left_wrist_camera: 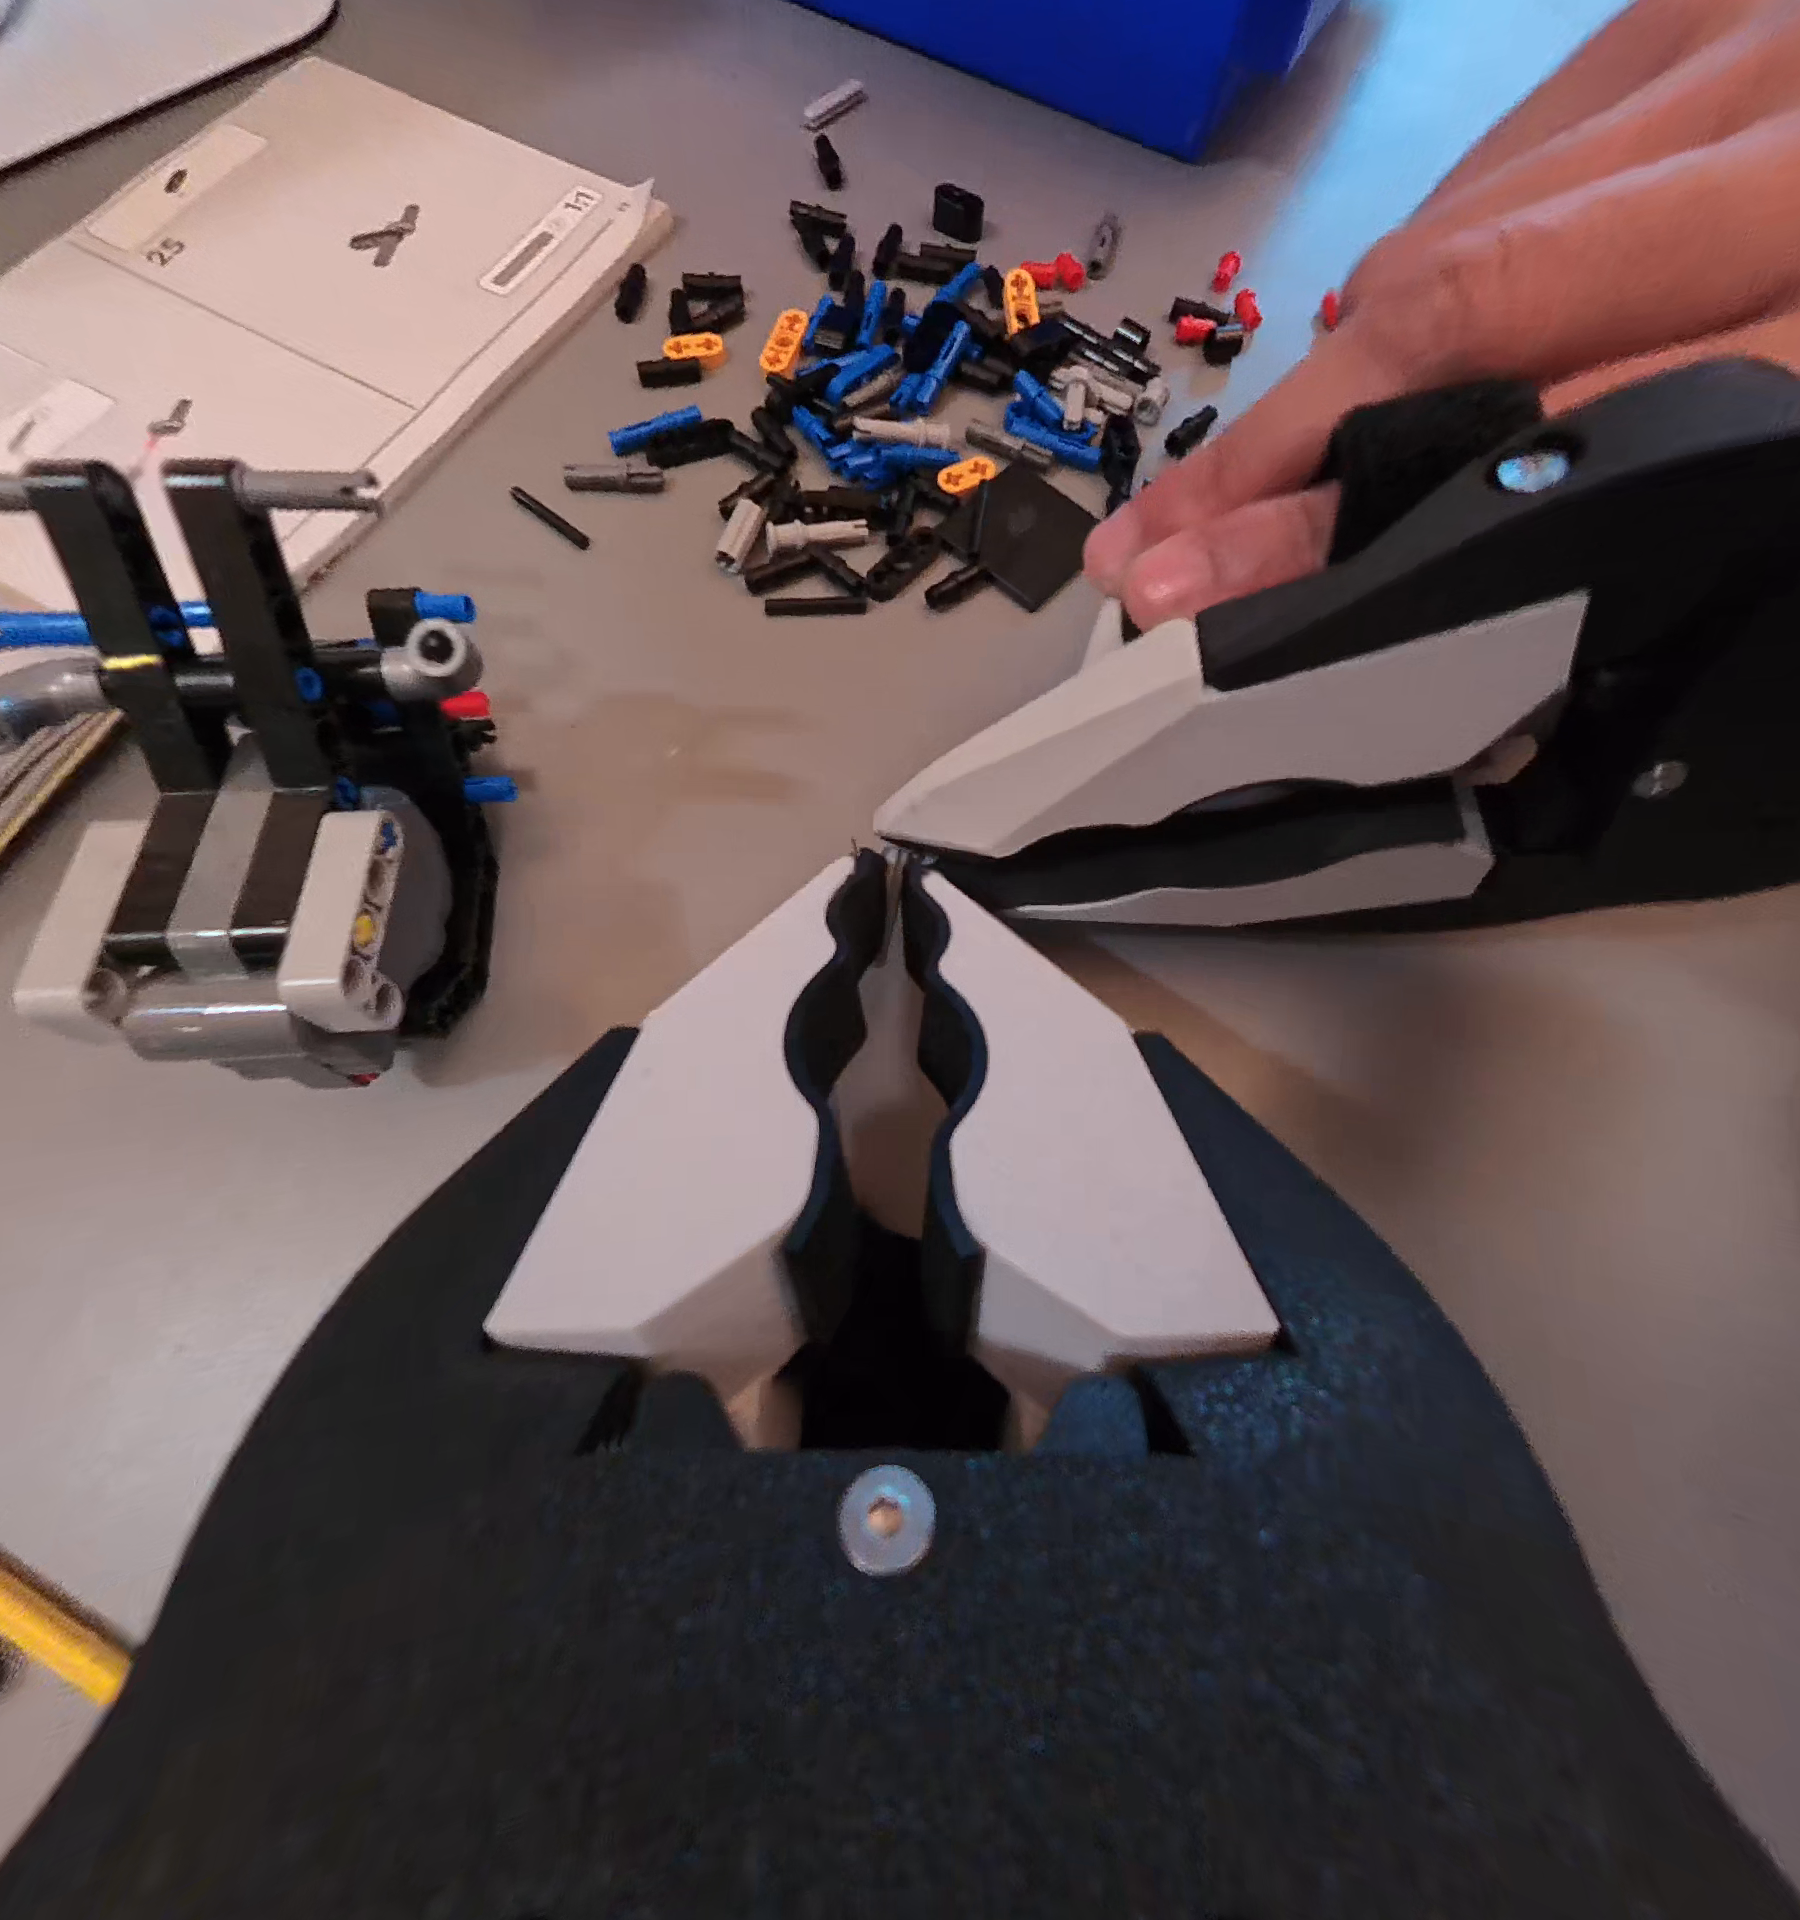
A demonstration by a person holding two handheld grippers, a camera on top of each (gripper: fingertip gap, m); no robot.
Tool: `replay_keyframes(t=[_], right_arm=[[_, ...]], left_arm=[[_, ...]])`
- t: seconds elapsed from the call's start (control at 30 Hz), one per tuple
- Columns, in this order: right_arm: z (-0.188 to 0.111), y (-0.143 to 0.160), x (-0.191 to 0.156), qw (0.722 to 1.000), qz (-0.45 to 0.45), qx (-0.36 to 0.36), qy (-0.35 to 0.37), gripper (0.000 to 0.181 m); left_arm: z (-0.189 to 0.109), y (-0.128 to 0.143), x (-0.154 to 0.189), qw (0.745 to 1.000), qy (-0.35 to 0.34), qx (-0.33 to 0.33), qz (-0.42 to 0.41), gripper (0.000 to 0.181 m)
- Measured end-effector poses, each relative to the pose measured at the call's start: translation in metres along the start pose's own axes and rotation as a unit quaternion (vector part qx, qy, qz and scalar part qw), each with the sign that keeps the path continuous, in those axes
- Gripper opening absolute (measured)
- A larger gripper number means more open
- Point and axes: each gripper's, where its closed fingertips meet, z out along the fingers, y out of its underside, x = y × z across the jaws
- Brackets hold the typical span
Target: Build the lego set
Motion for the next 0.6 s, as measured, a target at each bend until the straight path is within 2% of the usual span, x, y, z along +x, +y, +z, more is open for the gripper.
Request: replay_keyframes(t=[0.1, 0.27, 0.43, 0.6], right_arm=[[0.0013, 0.0006, -0.0028, 0.999, -0.035, -0.011, 0.017, 0.007], [0.0000, -0.0002, -0.0002, 0.999, -0.034, -0.004, 0.029, 0.007], [-0.0027, -0.0024, -0.0017, 0.999, -0.028, 0.017, 0.023, 0.007], [0.0002, -0.0028, -0.0021, 0.999, -0.031, 0.018, 0.024, 0.007]], left_arm=[[0.0027, 0.0022, -0.0002, 0.999, 0.020, -0.005, -0.047, 0.001], [0.0017, -0.0009, 0.0005, 0.995, 0.048, 0.003, -0.085, 0.000], [0.0013, -0.0001, 0.0032, 0.999, 0.029, -0.002, -0.014, 0.000], [0.0022, 0.0011, 0.0009, 1.000, 0.007, -0.005, -0.008, 0.000]])
